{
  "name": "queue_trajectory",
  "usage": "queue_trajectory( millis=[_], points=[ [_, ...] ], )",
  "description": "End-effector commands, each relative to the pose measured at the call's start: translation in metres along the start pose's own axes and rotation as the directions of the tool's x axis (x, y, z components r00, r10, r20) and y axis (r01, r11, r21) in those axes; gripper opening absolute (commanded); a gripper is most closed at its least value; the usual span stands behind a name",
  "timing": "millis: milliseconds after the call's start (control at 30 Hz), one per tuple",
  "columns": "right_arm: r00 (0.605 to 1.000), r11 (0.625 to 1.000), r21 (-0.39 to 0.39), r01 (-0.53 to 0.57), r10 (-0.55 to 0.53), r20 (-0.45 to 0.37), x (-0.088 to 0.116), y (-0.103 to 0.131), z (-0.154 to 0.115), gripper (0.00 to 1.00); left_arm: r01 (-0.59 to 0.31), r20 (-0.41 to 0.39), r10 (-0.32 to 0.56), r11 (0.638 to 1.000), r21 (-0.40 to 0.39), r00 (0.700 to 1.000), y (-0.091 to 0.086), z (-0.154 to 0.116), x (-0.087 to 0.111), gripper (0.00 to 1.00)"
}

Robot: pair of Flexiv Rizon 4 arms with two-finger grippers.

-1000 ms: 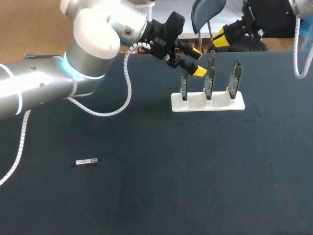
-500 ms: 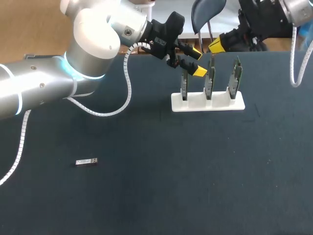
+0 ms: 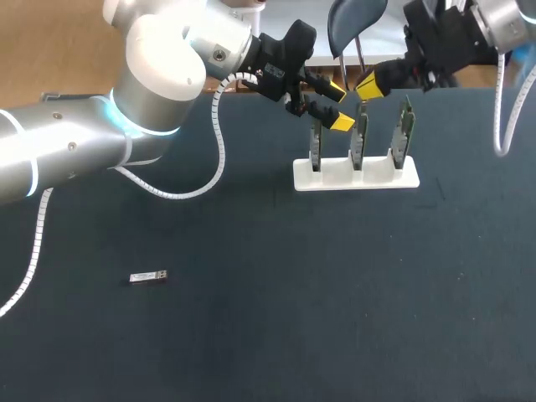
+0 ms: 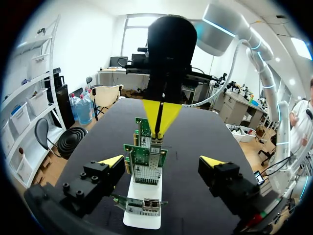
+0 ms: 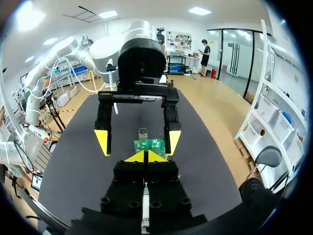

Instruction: Pick up the optical module with the left hand, and insert it into the network port with the right hand.

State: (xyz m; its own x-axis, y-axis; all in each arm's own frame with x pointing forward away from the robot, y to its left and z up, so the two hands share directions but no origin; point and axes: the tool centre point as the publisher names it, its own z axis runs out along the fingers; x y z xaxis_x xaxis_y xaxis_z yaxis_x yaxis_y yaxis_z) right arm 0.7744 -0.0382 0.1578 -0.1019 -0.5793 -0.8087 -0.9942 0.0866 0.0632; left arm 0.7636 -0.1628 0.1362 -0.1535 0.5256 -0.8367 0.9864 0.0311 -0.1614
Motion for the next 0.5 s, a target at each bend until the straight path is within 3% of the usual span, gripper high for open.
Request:
queue_trajectory(
  millis=[33,500],
  points=[
    [1.0,1.0,-0.006,-0.01,0.01,0.0,0.004,-0.003,0.005,0.0,0.001,-0.005,-0.001,1.0,0.002,1.0,0.001,0.0,-0.001,1.0],
    [0.997,0.997,-0.032,-0.07,0.069,-0.024,0.025,-0.006,0.016,0.0,0.001,-0.005,-0.001,1.0,0.002,1.0,0.001,0.0,-0.001,1.0]
  ],
)
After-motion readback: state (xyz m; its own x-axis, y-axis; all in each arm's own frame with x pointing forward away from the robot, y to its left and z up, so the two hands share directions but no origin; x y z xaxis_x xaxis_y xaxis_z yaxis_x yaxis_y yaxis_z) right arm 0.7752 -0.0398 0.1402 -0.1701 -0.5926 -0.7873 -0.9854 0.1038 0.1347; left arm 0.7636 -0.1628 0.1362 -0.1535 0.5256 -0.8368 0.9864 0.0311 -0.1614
